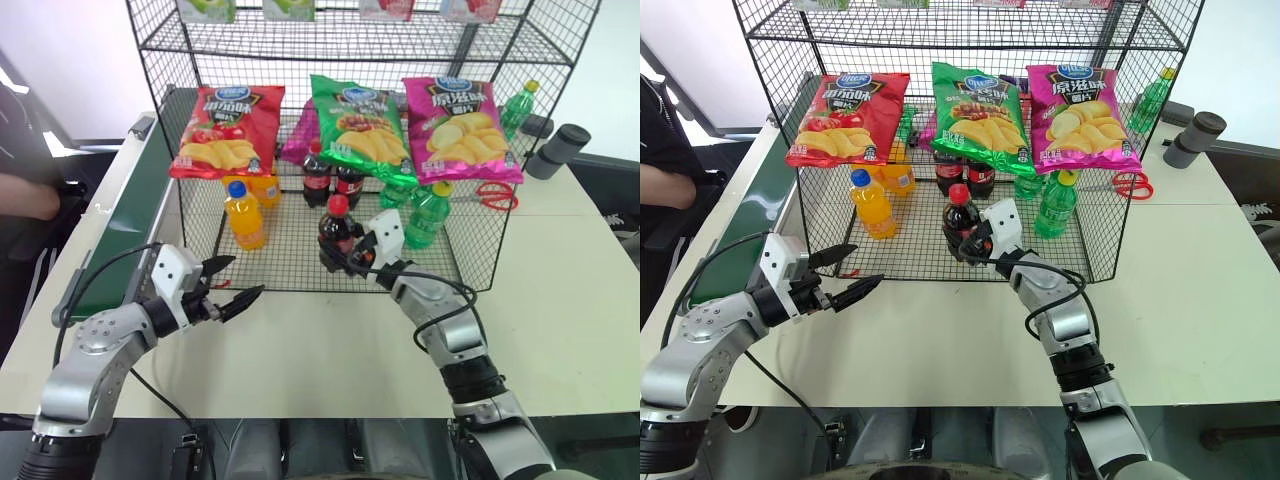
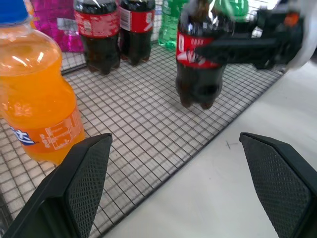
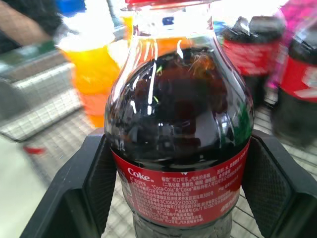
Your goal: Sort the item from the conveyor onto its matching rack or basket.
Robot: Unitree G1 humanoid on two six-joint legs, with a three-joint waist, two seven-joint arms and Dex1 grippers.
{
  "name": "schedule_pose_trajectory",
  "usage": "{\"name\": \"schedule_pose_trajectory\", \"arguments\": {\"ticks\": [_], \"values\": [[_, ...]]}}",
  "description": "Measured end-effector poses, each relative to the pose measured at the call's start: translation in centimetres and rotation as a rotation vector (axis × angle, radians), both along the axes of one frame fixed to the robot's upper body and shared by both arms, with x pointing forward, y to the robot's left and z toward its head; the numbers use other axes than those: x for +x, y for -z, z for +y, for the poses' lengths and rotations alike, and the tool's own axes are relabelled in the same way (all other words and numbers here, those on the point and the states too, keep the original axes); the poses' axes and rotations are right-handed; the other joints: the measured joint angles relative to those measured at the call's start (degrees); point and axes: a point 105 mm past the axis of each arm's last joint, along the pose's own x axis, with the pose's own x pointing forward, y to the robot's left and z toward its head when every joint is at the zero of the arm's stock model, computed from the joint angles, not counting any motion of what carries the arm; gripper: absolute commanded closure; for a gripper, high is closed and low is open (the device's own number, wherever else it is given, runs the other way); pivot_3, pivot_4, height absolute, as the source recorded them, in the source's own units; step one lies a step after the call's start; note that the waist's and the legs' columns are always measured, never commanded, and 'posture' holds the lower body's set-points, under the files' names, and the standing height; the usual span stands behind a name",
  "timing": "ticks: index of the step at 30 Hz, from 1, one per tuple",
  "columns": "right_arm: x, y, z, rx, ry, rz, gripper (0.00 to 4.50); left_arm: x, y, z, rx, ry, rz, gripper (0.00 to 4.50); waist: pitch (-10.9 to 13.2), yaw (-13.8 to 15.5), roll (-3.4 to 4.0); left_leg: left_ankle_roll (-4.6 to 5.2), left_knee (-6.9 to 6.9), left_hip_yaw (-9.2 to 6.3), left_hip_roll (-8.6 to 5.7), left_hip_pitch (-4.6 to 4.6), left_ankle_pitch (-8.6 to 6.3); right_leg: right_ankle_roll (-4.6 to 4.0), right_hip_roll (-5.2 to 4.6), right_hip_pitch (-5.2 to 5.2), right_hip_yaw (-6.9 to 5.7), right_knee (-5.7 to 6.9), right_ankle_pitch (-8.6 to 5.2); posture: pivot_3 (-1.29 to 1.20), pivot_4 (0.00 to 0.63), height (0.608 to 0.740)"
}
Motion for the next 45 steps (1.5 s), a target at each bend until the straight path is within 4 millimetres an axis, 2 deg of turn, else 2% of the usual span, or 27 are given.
{"name": "schedule_pose_trajectory", "arguments": {"ticks": [10, 14, 20, 21, 22, 28, 32, 36, 38, 41, 45], "values": [[3.1, -0.5, -0.3, 0.025, 0.097, -0.093, 1.54, 0.2, -0.1, -0.6, -0.009, 0.000, -0.008, 0.11, 0.00, -0.11, 0.01, -0.04, 0.00, 0.03, 0.01, 0.09, 0.02, 0.00, -0.02, 0.03, 0.04, 0.10, 0.00, 0.00, 0.150, 0.740], [3.3, 0.3, 0.4, 0.026, 0.092, -0.075, 1.54, 0.4, -0.1, -1.0, -0.011, 0.012, -0.010, 0.11, 0.01, -0.31, 0.02, -0.05, 0.00, 0.04, 0.01, 0.10, 0.03, 0.00, -0.03, 0.01, 0.05, 0.15, 0.00, 0.00, 0.150, 0.740], [3.7, 0.2, 0.8, 0.036, 0.082, -0.075, 1.54, 0.4, 0.1, -1.4, -0.014, 0.027, 0.002, 0.11, 0.01, -1.34, 0.02, -0.08, 0.00, 0.03, 0.01, 0.15, 0.04, 0.00, -0.06, 0.02, 0.05, 0.23, 0.00, 0.00, 0.150, 0.740], [3.7, 0.3, 0.8, 0.035, 0.082, -0.072, 0.53, 0.4, 0.0, -1.5, -0.014, 0.028, -0.001, 0.00, 0.01, -1.37, 0.02, -0.08, 0.00, 0.03, 0.01, 0.16, 0.04, 0.00, -0.06, 0.02, 0.05, 0.24, 0.00, 0.00, 0.150, 0.740], [3.7, 0.3, 0.8, 0.036, 0.081, -0.074, 0.15, 0.4, -0.1, -1.5, -0.014, 0.029, -0.003, 0.00, 0.01, -1.38, 0.02, -0.08, 0.00, 0.04, 0.01, 0.16, 0.04, 0.00, -0.06, 0.02, 0.06, 0.25, 0.00, 0.00, 0.150, 0.740], [3.5, -0.7, 0.5, 0.036, 0.060, -0.121, 0.06, 0.5, -0.2, -1.6, -0.017, 0.032, -0.007, 0.00, 0.01, -1.40, 0.02, -0.09, 0.00, 0.05, 0.01, 0.26, 0.04, 0.00, -0.06, 0.06, 0.09, 0.33, 0.00, 0.00, 0.150, 0.740], [2.3, -2.4, -0.4, -0.005, 0.000, -0.215, 0.06, 0.5, -0.2, -1.7, -0.018, 0.033, -0.005, 0.00, 0.01, -1.31, 0.02, -0.09, 0.00, 0.05, 0.00, 0.28, 0.04, 0.00, -0.10, 0.09, 0.09, 0.32, 0.00, 0.00, 0.150, 0.740], [0.0, -2.8, -1.4, -0.087, -0.097, -0.260, 0.06, 0.5, -0.1, -1.6, -0.018, 0.028, -0.001, 0.00, 0.01, -1.21, 0.02, -0.08, -0.01, 0.04, 0.00, 0.29, 0.04, 0.00, -0.10, 0.11, 0.09, 0.31, 0.00, 0.00, 0.150, 0.740], [-1.9, -2.6, -3.1, -0.157, -0.163, -0.246, 0.06, 0.6, 0.0, -1.4, -0.018, 0.014, 0.013, 0.00, 0.01, -1.01, 0.05, -0.07, -0.01, 0.03, -0.01, 0.32, 0.03, 0.00, -0.12, 0.17, 0.09, 0.29, 0.00, 0.00, 0.150, 0.740], [-3.7, -2.4, -5.1, -0.202, -0.197, -0.190, 0.06, 0.8, 0.2, -0.9, -0.012, -0.014, 0.039, 0.00, 0.01, -1.07, 0.05, -0.06, -0.01, 0.04, 0.00, 0.37, 0.03, -0.01, -0.11, 0.21, 0.10, 0.25, 0.00, 0.00, 0.150, 0.740], [-6.2, -3.3, -9.0, -0.241, -0.196, -0.117, 0.06, 0.9, 0.2, -0.1, 0.003, -0.036, 0.044, 0.00, 0.01, -1.07, 0.08, -0.06, -0.01, 0.02, 0.01, 0.39, 0.03, -0.02, -0.09, 0.23, 0.10, 0.24, -0.01, 0.00, 0.150, 0.740]]}}
